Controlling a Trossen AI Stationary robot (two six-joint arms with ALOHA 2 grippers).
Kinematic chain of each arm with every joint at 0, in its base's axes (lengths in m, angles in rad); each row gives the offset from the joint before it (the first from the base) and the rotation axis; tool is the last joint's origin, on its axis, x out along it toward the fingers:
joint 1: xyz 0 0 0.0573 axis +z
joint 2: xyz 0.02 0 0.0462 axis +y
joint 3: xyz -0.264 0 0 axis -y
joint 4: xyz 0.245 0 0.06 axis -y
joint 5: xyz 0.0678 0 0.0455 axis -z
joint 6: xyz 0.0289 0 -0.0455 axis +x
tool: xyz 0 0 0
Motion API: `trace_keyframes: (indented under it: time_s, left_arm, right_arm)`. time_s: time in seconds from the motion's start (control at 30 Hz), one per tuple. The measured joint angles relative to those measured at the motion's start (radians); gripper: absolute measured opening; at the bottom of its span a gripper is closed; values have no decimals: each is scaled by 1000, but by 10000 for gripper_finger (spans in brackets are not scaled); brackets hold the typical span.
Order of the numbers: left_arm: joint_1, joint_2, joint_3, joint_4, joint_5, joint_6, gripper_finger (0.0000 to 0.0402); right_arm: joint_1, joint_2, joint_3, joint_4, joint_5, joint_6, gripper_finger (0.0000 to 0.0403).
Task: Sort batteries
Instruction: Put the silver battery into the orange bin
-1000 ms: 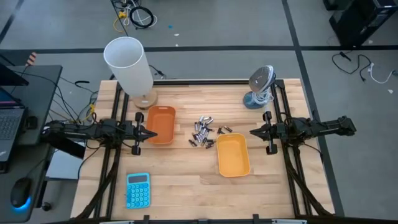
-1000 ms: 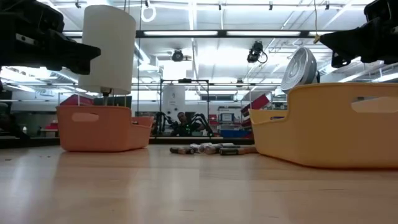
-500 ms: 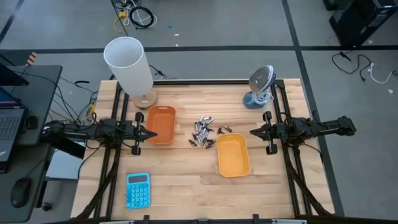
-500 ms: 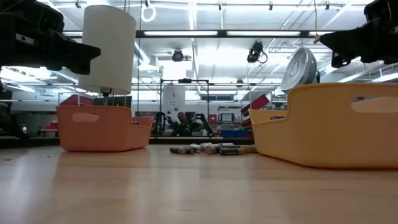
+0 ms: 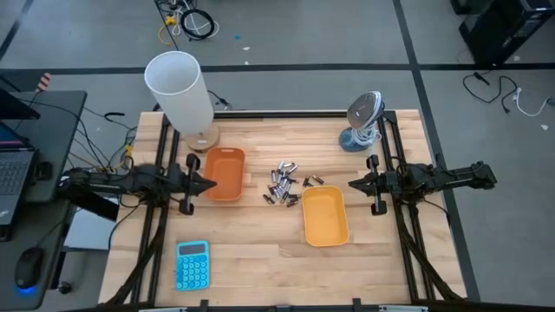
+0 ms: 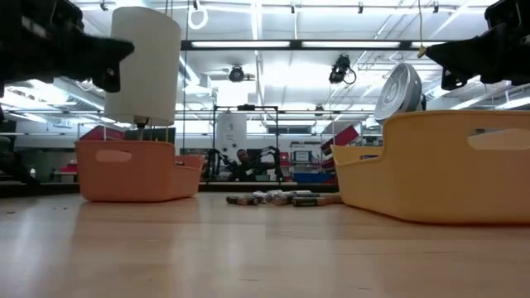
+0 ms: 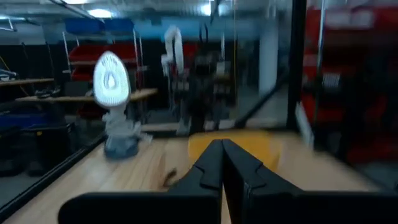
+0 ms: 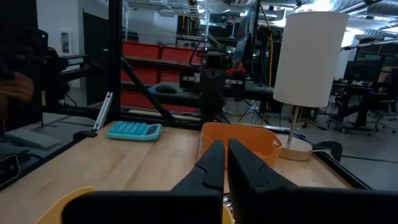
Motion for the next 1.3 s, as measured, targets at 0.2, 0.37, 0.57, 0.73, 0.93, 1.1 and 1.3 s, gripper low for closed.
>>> trace_keyframes:
  time_s: [0.2, 0.37, 0.57, 0.73, 0.93, 1.1, 1.3]
  left_arm:
    - [0, 0, 0, 84, 0, -184, 8]
    - [0, 0, 0, 68, 0, -237, 8]
    - [0, 0, 0, 112, 23, -283, 8]
    - [-5, 0, 0, 176, 77, -271, 8]
    - [-59, 14, 0, 172, 135, -254, 8]
    - [-117, 38, 0, 186, 38, -207, 8]
    - [-173, 101, 0, 196, -75, -184, 8]
  right_arm:
    - [-1, 0, 0, 34, 0, 7, 6]
    - [0, 0, 0, 134, -23, 144, 8]
    - [0, 0, 0, 227, -29, 162, 7]
    - [1, 0, 0, 260, -30, 225, 9]
    - [1, 0, 0, 263, -30, 211, 6]
    - [1, 0, 0, 263, -30, 198, 8]
    - [1, 0, 0, 263, -29, 177, 7]
